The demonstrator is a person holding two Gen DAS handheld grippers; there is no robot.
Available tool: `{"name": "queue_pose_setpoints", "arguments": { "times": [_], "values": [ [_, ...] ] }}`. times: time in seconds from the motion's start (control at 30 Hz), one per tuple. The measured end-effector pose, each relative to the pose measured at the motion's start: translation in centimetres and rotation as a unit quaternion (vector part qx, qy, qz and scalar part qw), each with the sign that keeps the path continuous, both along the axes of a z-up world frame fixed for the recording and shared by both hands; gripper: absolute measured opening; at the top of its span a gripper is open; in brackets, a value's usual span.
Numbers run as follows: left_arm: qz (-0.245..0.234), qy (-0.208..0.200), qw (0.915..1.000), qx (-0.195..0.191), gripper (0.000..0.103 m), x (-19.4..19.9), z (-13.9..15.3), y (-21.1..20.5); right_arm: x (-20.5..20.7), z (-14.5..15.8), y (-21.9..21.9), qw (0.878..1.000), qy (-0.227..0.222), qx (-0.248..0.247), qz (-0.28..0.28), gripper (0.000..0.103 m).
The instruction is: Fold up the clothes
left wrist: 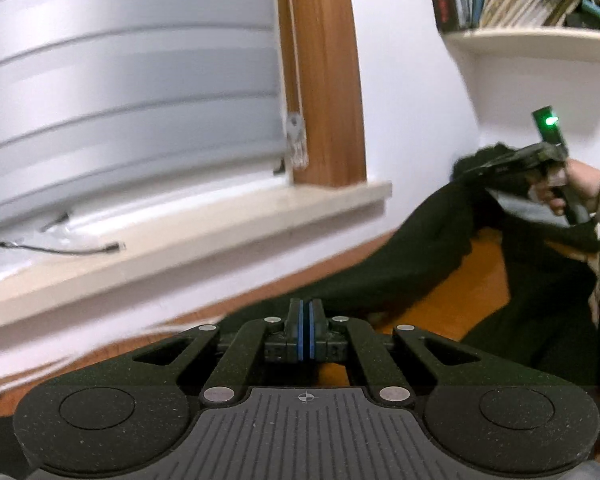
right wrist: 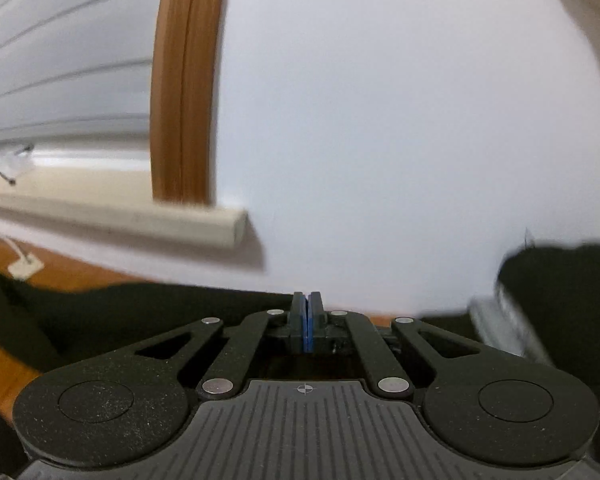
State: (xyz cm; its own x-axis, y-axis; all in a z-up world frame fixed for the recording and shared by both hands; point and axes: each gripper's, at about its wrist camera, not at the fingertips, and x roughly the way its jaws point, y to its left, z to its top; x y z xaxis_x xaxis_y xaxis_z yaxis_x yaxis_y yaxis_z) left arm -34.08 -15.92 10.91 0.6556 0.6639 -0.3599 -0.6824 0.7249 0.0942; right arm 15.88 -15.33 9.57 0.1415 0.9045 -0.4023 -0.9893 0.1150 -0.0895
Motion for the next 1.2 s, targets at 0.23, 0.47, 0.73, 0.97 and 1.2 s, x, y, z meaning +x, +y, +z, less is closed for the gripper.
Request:
{"name": "queue_pose_setpoints", "arguments": {
  "times": [0.23,0.47,0.73,0.97,1.2],
  "values": [
    [0.042,0.009,0.9975,-0.056,0.003,-0.7,-2.1,4.7,-0.6,-1.0,7.9,0.995,-0.011,-0.034,-0.088,0.006],
    [0.044,0.021,0.9950,-0.087,0.003,-0.7,-5.3,6.8,0.2,-4.2,4.3,0.996,0.019,-0.063,-0.056,0.038],
    [0.046,0.024,0.9929,-0.108,0.003,-1.0,-7.3,7.8,5.3,-6.8,-0.5,0.989,0.054,-0.087,-0.104,0.061],
    [0.045,0.028,0.9919,-0.115,0.003,-0.9,-7.5,8.0,6.6,-8.6,-0.1,0.985,0.111,-0.097,-0.085,0.067],
    [0.045,0.033,0.9918,-0.116,0.003,-0.9,-7.5,8.0,7.2,-6.7,-0.1,0.985,0.148,-0.063,-0.060,0.002]
  ]
}}
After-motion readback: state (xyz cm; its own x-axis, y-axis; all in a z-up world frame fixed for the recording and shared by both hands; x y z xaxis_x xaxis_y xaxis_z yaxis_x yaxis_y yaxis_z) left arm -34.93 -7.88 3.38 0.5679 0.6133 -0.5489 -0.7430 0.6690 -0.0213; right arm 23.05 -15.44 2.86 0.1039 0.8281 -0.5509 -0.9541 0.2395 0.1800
